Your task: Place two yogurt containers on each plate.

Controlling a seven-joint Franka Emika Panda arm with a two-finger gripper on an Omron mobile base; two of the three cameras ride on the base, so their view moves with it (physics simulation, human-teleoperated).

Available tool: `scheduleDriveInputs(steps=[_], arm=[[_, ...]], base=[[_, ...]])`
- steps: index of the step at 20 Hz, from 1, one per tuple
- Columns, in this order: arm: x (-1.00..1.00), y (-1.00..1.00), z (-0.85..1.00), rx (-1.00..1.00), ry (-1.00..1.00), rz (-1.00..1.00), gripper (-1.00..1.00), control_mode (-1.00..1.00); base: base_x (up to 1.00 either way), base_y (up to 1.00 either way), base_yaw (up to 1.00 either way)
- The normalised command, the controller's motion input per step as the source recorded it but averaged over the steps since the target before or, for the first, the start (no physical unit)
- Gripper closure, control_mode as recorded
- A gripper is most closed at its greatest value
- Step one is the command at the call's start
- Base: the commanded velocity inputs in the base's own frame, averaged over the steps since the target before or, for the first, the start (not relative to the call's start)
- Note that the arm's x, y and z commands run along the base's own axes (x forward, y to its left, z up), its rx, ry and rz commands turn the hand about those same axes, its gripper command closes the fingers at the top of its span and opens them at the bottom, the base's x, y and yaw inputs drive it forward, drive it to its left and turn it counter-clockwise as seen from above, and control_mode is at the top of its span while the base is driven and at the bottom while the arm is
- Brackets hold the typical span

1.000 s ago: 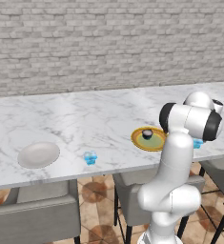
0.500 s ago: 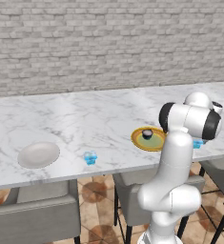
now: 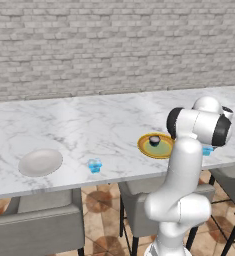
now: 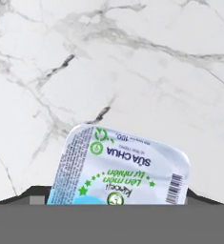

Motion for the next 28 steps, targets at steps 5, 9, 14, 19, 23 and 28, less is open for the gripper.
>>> scheduleDriveInputs(steps=[5, 9, 14, 19, 23, 28], arm=[[-0.06, 0.0, 0.07, 0.0, -0.01, 0.0, 1.0, -1.0], [-0.33, 0.0, 0.59, 0.0, -0.01, 0.0, 1.0, -1.0], [-0.22, 0.19, 0.66, 0.0, 0.0, 0.02, 1.0, -1.0], [-0.02, 0.6, 0.31, 0.0, 0.05, 0.03, 1.0, -1.0], [0.0, 0.75, 0.0, 0.0, 0.02, 0.03, 1.0, -1.0], [0.0, 0.71, 0.0, 0.0, 0.0, 0.02, 1.0, -1.0]], base=[[0.0, 0.0, 0.0], [0.0, 0.0, 0.0], [0.0, 0.0, 0.0], [0.0, 0.0, 0.0], [0.0, 0.0, 0.0], [0.0, 0.0, 0.0]])
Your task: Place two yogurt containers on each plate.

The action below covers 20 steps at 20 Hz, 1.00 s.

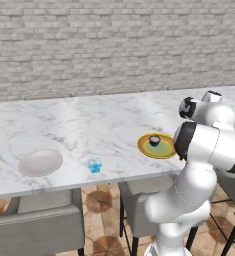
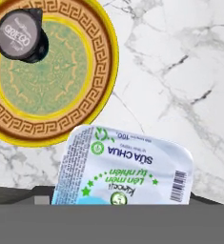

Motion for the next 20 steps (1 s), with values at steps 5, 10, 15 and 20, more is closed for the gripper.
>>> scheduleDriveInputs(steps=[5, 10, 15, 20], arm=[[0.02, 0.59, 0.0, 0.0, 0.0, 0.01, 1.0, -1.0], [0.05, 0.42, 0.0, 0.0, 0.0, 0.0, 1.0, -1.0], [0.13, 0.35, 0.0, 0.0, 0.0, 0.0, 1.0, -1.0], [0.23, 0.15, 0.0, 0.0, 0.0, 0.0, 1.0, -1.0]], base=[[0.0, 0.0, 0.0], [0.0, 0.0, 0.0], [0.0, 0.0, 0.0], [0.0, 0.0, 0.0]])
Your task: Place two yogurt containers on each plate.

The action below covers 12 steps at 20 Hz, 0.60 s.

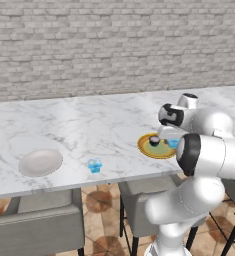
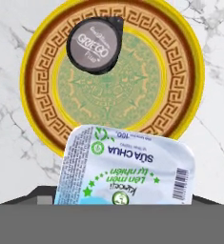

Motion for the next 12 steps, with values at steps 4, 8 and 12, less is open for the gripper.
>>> scheduleDriveInputs(steps=[4, 8, 12], arm=[[0.25, 0.0, -0.07, 0.0, 0.0, 0.02, 1.0, -1.0], [0.21, -0.03, -0.15, 0.0, -0.01, 0.05, 1.0, -1.0], [0.21, -0.07, -0.14, 0.01, 0.0, 0.02, 1.0, -1.0]], base=[[0.0, 0.0, 0.0], [0.0, 0.0, 0.0], [0.0, 0.0, 0.0]])
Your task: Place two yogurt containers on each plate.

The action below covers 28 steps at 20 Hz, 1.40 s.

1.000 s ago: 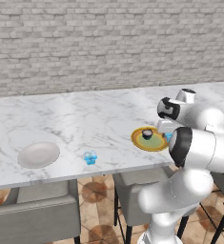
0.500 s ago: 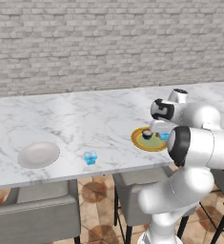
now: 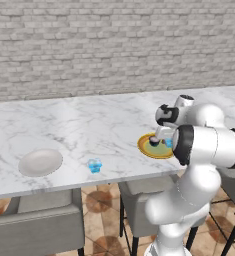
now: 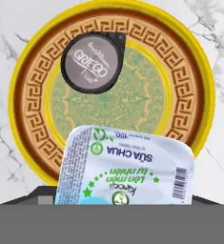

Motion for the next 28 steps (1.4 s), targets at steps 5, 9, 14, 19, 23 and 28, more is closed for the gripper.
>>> scheduleDriveInputs(steps=[5, 9, 14, 19, 23, 28], arm=[[0.19, -0.08, -0.13, 0.03, 0.0, 0.01, 1.0, -1.0], [0.18, -0.05, -0.1, 0.05, 0.0, 0.01, 1.0, -1.0], [0.1, -0.01, -0.08, 0.06, 0.0, 0.0, 1.0, -1.0], [0.02, 0.0, -0.11, 0.02, 0.0, 0.0, 1.0, -1.0], [0.0, 0.0, -0.16, 0.0, 0.0, 0.02, 1.0, -1.0], [0.05, 0.0, -0.16, 0.0, 0.0, 0.01, 1.0, -1.0]], base=[[0.0, 0.0, 0.0], [0.0, 0.0, 0.0], [0.0, 0.0, 0.0], [0.0, 0.0, 0.0], [0.0, 0.0, 0.0], [0.0, 0.0, 0.0]])
